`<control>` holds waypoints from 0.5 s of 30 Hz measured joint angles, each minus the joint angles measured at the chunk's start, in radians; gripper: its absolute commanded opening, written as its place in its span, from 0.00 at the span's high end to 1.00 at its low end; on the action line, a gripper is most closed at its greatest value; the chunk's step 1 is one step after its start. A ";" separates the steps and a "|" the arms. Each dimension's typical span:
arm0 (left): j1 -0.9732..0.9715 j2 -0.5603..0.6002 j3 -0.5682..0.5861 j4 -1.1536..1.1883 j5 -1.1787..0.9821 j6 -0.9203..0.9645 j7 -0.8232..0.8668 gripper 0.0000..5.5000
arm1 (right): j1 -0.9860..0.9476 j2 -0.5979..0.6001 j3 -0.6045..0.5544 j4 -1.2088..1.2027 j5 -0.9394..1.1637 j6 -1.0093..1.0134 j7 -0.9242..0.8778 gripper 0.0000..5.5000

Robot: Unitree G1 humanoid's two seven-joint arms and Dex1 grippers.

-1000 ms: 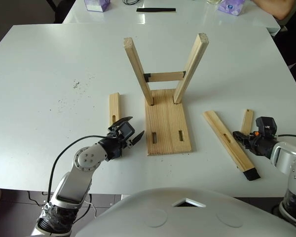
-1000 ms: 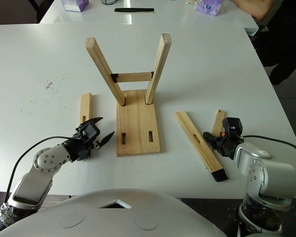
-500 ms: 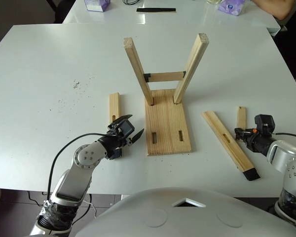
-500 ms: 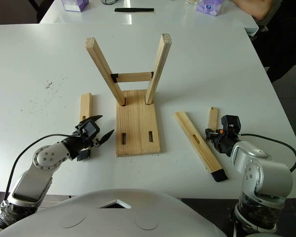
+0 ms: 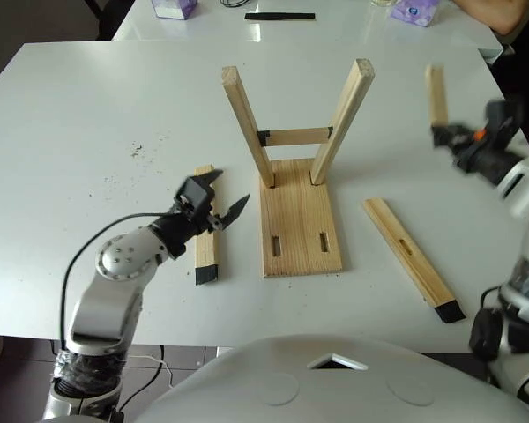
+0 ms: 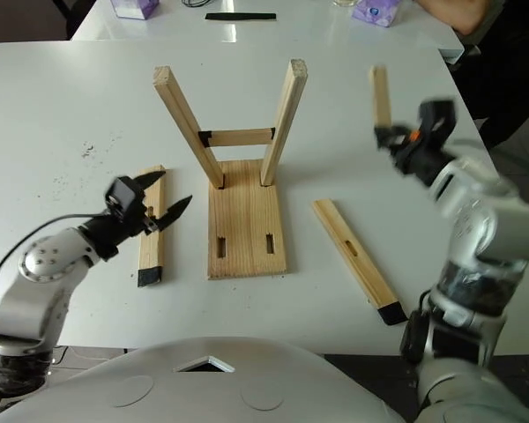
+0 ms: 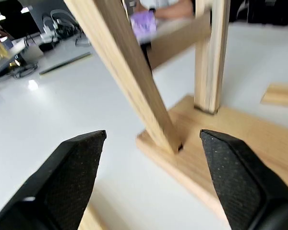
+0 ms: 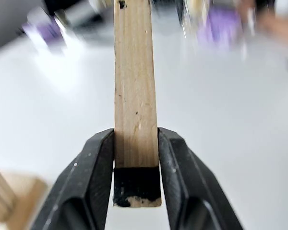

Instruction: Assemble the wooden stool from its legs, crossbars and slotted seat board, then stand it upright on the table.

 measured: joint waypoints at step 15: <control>-0.592 0.097 0.088 0.069 -0.996 0.216 0.161 0.18 | -0.091 -0.109 0.091 -0.121 0.648 0.095 0.606 0.76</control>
